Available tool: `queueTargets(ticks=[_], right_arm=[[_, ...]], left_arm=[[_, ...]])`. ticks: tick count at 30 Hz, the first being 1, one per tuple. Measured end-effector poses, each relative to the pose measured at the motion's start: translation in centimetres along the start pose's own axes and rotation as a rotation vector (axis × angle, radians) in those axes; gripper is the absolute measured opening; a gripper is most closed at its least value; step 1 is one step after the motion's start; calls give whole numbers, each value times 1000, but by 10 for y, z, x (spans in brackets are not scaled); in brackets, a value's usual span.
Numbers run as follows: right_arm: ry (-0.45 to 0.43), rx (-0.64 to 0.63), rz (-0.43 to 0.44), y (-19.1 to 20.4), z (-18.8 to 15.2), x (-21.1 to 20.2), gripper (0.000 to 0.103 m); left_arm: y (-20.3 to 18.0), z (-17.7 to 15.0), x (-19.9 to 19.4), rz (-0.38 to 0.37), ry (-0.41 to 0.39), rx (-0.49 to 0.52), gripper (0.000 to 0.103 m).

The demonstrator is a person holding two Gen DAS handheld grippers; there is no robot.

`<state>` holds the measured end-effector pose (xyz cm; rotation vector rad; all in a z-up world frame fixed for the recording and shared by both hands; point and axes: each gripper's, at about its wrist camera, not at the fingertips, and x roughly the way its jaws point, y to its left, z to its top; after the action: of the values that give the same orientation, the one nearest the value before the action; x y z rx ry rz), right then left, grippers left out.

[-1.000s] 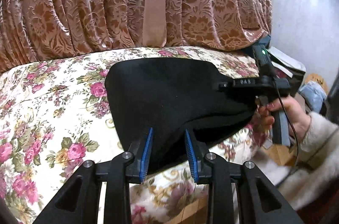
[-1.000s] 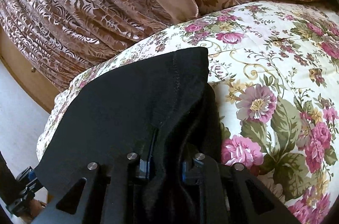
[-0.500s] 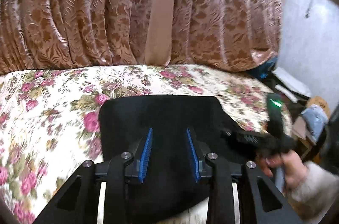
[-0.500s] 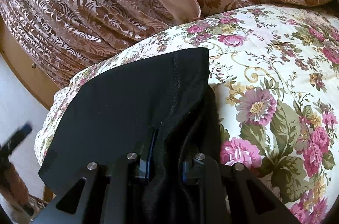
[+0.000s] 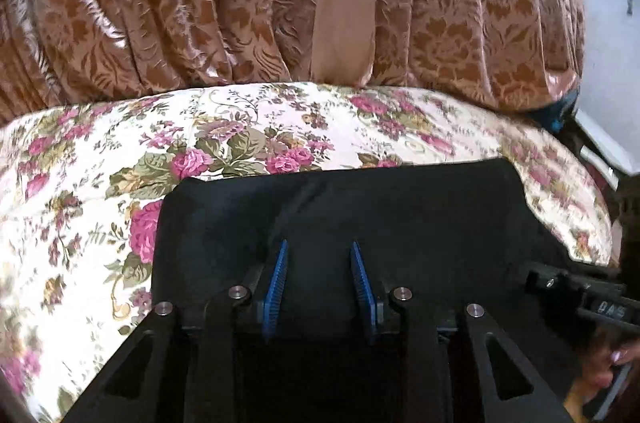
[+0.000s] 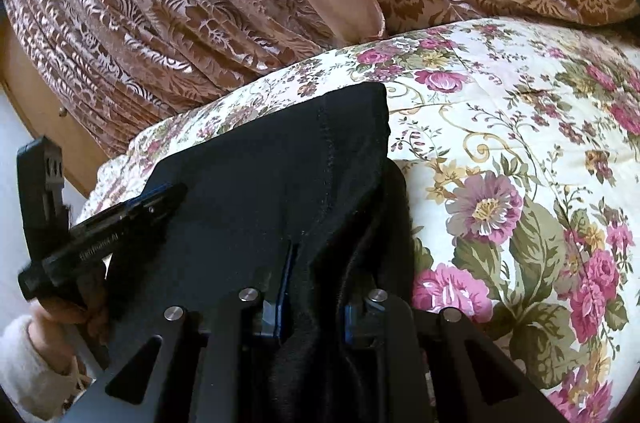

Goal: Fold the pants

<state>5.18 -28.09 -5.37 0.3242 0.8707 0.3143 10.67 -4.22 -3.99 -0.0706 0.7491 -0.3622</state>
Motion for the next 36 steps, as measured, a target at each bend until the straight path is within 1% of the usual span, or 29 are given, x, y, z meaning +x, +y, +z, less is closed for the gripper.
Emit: queueTargets(ticks=[1,3,6,8,9,10,12,13,16,17,19,21,23,24,25,26,28,29,30,31,32,34,36], right_arm=[[-7,-10,-9,2,-1,0,18],[-14,-3,-7,0,-1,-1,20],[-20,67,-2,-4,2,-10,25],[-50,77,-75,-2,6,-25,28],[-101,48,-147,4,9,-39,28],[-134,24,-176,9,11,-47,29],[-196,-43,-207,22,20,-65,29],[-201,-82,-206,30,28,-68,29],[-146,-165,-211,50,44,-49,28],[-122,-182,-213,53,46,-41,28],[-50,-235,-215,61,54,-14,28],[-1,-262,-226,61,56,5,28],[39,-255,-249,54,57,22,27],[53,-229,-246,46,56,28,26],[59,-201,-227,39,57,32,26],[59,-182,-215,34,57,36,25],[50,-166,-208,29,56,43,25],[40,-169,-211,27,55,47,25],[34,-177,-215,28,54,49,25],[24,-188,-228,29,52,53,25],[16,-196,-241,31,52,54,24],[2,-213,-255,34,51,54,24],[-18,-223,-258,34,49,52,24]], left_arm=[[1,0,0,-3,-3,-12,33],[0,0,0,-4,-3,4,33],[-1,1,-11,-27,-10,-5,40],[1,2,-24,-34,-23,-32,46],[1,3,-31,-35,-37,-40,55],[2,4,-36,-23,-48,-47,64],[5,8,-43,11,-66,-56,67],[6,11,-44,26,-63,-57,67],[11,20,-36,63,-39,-60,67],[12,23,-31,79,-18,-58,67],[16,24,-21,97,19,-49,67],[19,24,-13,120,43,-40,68],[23,24,-4,150,62,-43,71],[27,24,4,160,90,-68,78],[33,24,12,156,116,-98,83],[41,23,23,142,156,-153,85],[57,23,36,101,198,-241,94],[65,22,42,85,220,-281,96],[74,20,50,56,251,-330,98],[84,16,56,1,278,-394,98],[91,13,57,-38,278,-434,98],[89,10,51,-50,257,-430,98],[86,8,45,-42,238,-419,98]])
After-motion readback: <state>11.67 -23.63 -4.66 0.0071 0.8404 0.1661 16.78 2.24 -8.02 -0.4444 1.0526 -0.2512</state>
